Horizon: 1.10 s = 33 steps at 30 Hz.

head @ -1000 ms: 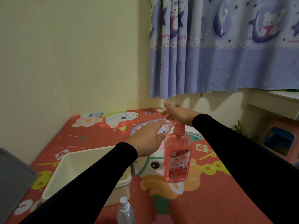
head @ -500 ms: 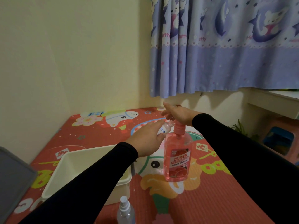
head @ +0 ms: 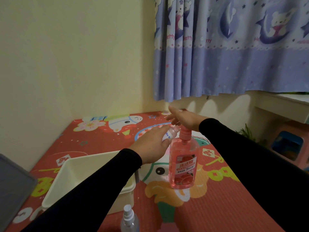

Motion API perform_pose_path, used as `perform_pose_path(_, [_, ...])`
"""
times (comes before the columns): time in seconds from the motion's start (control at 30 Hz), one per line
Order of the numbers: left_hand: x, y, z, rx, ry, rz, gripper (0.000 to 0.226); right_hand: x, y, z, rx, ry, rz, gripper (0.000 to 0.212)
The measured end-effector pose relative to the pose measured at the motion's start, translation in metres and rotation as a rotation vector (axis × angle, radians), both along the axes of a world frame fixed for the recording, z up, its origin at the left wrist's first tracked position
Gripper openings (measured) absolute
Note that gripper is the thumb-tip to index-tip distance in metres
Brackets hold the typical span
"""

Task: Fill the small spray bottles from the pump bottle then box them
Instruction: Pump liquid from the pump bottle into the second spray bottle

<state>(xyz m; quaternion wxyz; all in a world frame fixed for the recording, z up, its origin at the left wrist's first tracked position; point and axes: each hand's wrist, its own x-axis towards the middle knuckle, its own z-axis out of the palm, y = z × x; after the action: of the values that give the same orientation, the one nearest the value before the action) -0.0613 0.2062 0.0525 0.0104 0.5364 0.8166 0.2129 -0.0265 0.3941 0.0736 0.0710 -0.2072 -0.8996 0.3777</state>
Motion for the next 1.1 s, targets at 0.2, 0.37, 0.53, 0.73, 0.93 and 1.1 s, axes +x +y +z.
perform_pose_path(0.2, [-0.004, 0.0, 0.007, 0.031, -0.003, 0.008, 0.044, 0.001, 0.001, 0.014, 0.039, -0.007, -0.016, 0.082])
perform_pose_path(0.37, [-0.005, 0.001, -0.004, 0.034, -0.001, -0.008, 0.046, -0.002, -0.001, 0.001, -0.003, -0.01, 0.002, 0.071])
perform_pose_path(0.53, [-0.007, 0.003, -0.004, 0.029, -0.005, -0.012, 0.044, -0.002, 0.0, 0.001, -0.001, -0.014, 0.002, 0.068])
perform_pose_path(0.73, [-0.009, 0.003, 0.004, 0.045, 0.008, -0.004, 0.042, 0.0, 0.004, 0.012, 0.049, -0.013, 0.01, 0.073])
perform_pose_path(0.93, [-0.007, 0.003, -0.006, 0.044, -0.011, -0.026, 0.043, -0.009, 0.004, -0.006, -0.023, 0.015, 0.033, 0.064])
perform_pose_path(1.1, [-0.01, 0.004, -0.003, 0.039, -0.022, -0.014, 0.041, -0.003, 0.002, 0.003, 0.021, -0.019, 0.006, 0.071])
